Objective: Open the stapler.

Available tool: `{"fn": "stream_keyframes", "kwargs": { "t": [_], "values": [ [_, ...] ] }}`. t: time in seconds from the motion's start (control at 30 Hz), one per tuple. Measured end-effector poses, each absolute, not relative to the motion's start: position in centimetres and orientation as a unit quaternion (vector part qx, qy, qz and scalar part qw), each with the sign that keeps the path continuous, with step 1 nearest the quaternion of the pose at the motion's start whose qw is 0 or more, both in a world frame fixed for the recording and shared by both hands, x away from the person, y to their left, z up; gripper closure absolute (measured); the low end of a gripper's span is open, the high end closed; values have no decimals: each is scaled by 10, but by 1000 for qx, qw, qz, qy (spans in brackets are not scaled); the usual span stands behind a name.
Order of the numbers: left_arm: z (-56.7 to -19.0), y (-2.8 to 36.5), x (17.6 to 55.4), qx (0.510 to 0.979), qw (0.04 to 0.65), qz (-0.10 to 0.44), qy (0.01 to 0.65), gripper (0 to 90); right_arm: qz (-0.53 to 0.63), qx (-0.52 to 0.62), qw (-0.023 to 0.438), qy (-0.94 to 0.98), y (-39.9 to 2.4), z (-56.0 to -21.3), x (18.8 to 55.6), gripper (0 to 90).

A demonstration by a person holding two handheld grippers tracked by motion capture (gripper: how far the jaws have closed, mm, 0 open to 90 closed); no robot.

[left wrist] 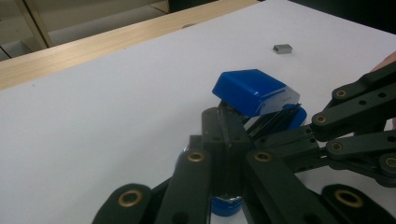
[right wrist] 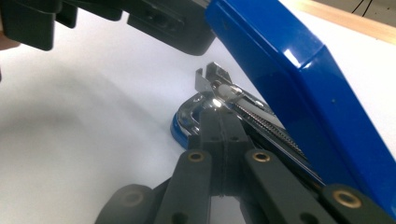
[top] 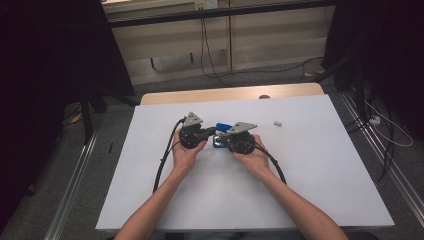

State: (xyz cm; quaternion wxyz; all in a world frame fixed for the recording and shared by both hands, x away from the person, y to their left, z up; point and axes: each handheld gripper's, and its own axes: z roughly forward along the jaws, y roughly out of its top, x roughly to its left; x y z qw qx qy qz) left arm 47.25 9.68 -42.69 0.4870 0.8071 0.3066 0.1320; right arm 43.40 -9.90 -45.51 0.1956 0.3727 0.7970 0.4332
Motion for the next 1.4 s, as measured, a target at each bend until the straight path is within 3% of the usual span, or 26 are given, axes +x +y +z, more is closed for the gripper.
{"fn": "stream_keyframes", "kwargs": {
  "t": [0.7,1.4],
  "values": [
    [-422,95,473,802,498,130,303,900,457,396,241,759,-95,-450,437,900],
    [-437,90,478,822,468,127,299,900,457,397,244,757,-95,-451,438,900]
  ]
}}
